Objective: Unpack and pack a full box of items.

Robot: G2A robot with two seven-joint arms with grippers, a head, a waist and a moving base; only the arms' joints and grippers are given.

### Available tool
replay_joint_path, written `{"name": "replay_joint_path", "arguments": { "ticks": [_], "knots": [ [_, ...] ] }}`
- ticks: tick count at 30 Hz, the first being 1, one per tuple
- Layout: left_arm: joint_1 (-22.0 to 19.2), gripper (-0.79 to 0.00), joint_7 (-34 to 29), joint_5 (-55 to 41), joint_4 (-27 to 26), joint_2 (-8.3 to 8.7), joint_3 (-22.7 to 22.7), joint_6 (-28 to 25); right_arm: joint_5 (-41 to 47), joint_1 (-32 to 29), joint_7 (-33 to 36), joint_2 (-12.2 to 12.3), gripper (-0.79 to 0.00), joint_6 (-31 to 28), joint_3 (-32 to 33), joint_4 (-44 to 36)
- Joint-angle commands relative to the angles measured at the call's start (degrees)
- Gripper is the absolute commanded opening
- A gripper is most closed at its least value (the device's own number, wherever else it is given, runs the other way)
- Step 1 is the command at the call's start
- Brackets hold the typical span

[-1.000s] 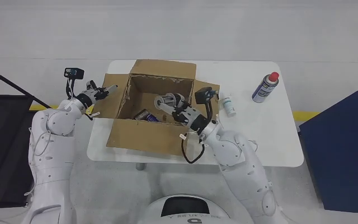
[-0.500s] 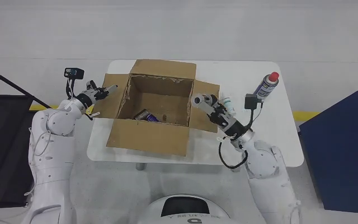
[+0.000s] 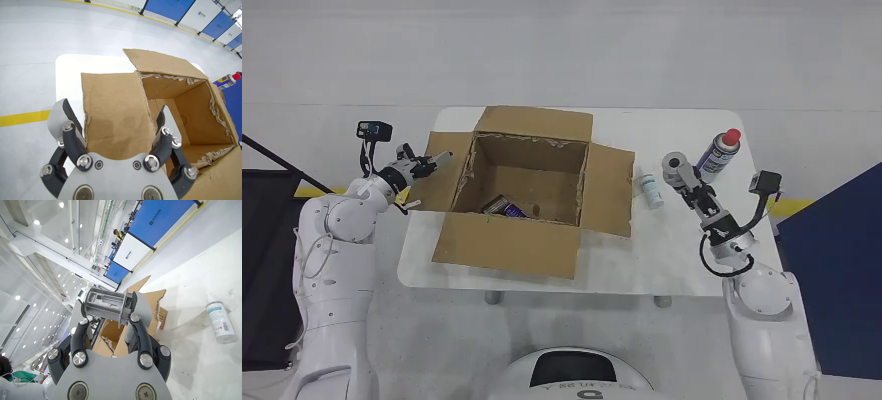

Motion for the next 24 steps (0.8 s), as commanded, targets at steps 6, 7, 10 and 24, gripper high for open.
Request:
{"name": "replay_joint_path", "arguments": {
  "ticks": [6,7,10,24],
  "knots": [
    [0.0,0.0,0.0,0.0,0.0,0.0,0.0,0.0,-16.5,0.4,-6.6,-0.1,-0.785,5.0,-3.7,-0.6],
    [0.0,0.0,0.0,0.0,0.0,0.0,0.0,0.0,-20.0,0.3,-9.1,-0.1,-0.785,6.7,-3.5,-0.4],
    [0.0,0.0,0.0,0.0,0.0,0.0,0.0,0.0,-32.7,-0.2,-13.8,0.0,-0.785,13.2,-5.0,0.8],
    [0.0,0.0,0.0,0.0,0.0,0.0,0.0,0.0,-61.8,6.1,-11.9,-0.3,-0.785,38.0,-11.6,10.8]
  ]
}}
